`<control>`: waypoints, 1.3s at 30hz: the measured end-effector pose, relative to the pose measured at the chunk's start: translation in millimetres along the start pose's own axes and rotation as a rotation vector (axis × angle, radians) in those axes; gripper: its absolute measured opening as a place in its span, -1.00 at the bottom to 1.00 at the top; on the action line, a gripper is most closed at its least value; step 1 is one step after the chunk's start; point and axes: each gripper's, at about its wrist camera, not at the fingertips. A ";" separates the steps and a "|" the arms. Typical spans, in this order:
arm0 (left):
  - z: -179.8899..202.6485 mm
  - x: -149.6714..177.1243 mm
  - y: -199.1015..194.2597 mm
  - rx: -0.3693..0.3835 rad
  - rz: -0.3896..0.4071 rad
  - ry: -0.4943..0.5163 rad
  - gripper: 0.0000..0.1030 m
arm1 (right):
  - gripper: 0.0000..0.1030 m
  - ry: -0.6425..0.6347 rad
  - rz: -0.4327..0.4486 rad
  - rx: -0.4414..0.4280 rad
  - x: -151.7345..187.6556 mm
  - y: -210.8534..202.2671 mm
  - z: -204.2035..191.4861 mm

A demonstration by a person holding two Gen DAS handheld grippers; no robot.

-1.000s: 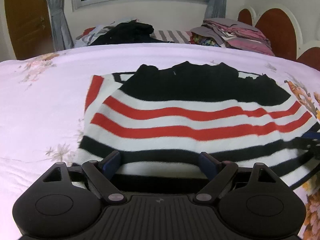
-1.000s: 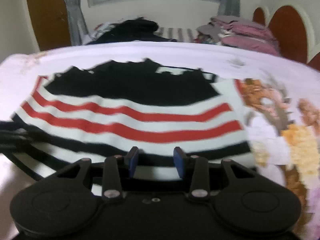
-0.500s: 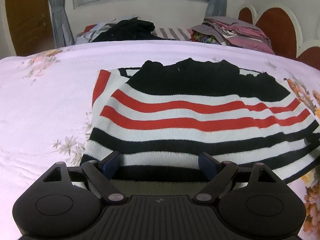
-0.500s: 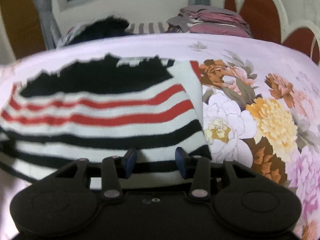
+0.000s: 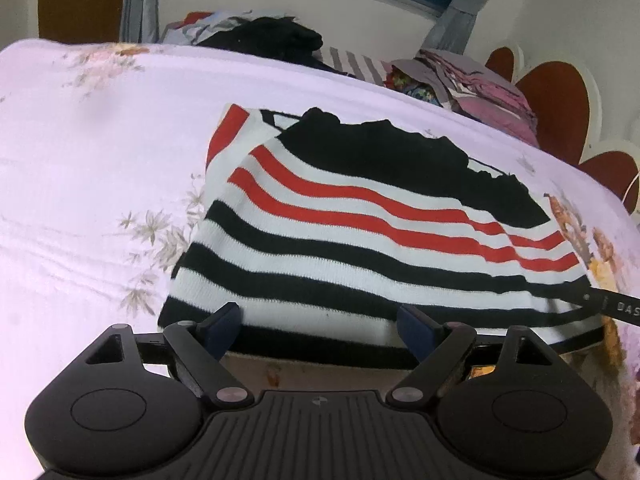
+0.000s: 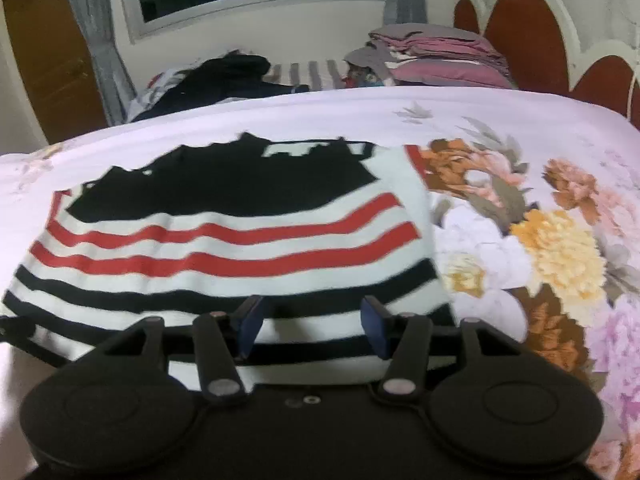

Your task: Fold small clothes

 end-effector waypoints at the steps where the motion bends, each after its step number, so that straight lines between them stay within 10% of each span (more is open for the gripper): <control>1: 0.2 0.5 -0.3 0.001 -0.003 -0.006 0.64 | 0.03 -0.002 -0.002 -0.014 0.3 0.7 -5.0; 19: 11.0 0.4 16.7 0.017 -0.018 -0.034 0.64 | 0.03 -0.107 -0.043 -0.065 7.5 29.6 -62.9; 29: -24.9 36.6 10.1 0.180 -0.058 -0.393 0.64 | 0.11 -0.113 -0.009 -0.122 -1.4 19.3 -81.7; 39: -48.3 44.4 41.1 0.329 0.096 -0.613 0.81 | 0.12 -0.085 -0.014 -0.093 -12.2 33.6 -85.8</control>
Point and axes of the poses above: each gripper's, at about its wrist camera, not at the fingertips, and y roughly the way its jaws point, z to its right, x to its underside, and after that the axes turned 7 degrees about y, right-handed
